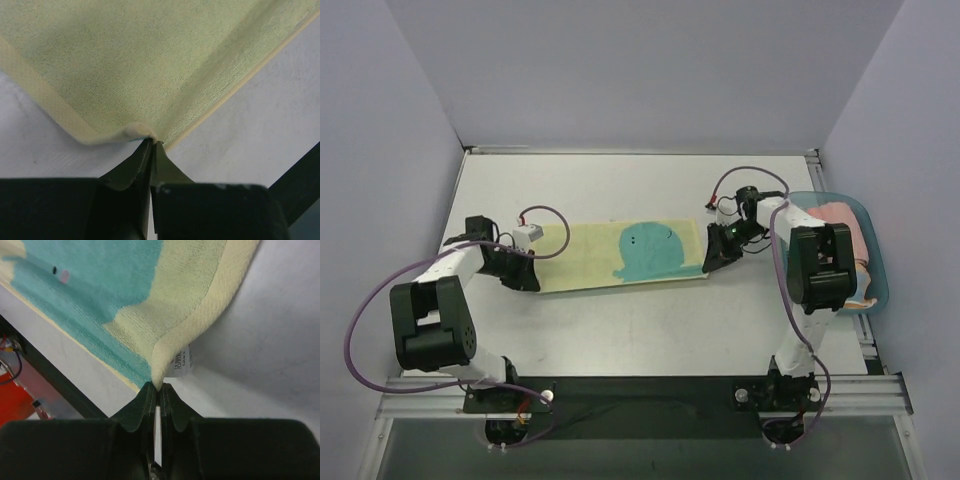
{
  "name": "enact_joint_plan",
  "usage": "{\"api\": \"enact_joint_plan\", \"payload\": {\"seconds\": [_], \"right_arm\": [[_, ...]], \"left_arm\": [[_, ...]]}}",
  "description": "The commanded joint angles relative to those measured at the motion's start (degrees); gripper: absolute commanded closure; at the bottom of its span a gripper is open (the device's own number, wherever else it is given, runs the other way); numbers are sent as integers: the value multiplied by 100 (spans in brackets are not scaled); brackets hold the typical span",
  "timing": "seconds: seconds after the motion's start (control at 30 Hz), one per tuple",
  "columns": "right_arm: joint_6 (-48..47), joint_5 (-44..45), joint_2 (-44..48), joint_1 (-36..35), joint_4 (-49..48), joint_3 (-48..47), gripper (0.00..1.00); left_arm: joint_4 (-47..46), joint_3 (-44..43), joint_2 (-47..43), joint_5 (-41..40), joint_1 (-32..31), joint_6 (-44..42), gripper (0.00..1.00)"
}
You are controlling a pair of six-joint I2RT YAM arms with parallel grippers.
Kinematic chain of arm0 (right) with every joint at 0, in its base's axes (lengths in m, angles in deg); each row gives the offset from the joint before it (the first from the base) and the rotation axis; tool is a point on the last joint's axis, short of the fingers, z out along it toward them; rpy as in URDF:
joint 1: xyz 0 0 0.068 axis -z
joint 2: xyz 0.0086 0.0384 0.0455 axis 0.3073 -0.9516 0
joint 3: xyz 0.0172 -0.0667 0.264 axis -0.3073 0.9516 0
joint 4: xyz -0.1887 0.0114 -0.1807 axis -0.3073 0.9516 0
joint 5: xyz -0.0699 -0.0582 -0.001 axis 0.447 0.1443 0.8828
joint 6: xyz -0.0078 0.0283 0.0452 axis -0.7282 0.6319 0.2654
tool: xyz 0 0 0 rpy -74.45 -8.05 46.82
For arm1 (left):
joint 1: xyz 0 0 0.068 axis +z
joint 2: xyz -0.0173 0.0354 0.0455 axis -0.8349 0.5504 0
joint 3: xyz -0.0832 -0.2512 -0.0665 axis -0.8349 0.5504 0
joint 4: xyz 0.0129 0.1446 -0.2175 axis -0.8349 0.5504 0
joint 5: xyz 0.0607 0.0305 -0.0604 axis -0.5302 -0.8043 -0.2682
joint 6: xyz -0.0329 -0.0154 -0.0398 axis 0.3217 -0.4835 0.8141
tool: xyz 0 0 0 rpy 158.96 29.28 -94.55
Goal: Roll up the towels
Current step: Flatten the towel
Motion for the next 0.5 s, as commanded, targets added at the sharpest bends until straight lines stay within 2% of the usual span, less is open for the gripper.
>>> {"api": "enact_joint_plan", "payload": {"seconds": [0.0,0.07,0.1,0.13,0.17,0.2,0.23,0.27,0.4,0.47], "right_arm": [[-722,863,235,-22,644,415,100],[-767,951,322,-74,741,618,100],[-793,978,332,-110,916,653,100],[-907,987,358,-119,1040,653,98],[-986,943,419,-136,1171,679,88],[-1057,891,472,-128,1451,688,60],[-1249,890,542,-119,1567,697,46],[-1320,925,717,-23,1673,680,38],[-1470,1109,982,302,1884,189,39],[-1436,1145,921,312,1867,-92,45]], "left_arm": [[191,197,-207,-575,72,-820,88],[454,259,-269,-576,81,-1031,79],[559,277,-374,-550,81,-1110,70],[821,277,-444,-532,90,-1198,68],[946,277,-532,-506,116,-1286,65],[1060,216,-707,-445,142,-1435,59],[1427,146,-787,-392,168,-1558,47],[1622,76,-866,-252,238,-1820,45],[1975,-381,-1104,-154,309,-1964,43],[1958,-689,-1017,82,292,-1903,44]]}}
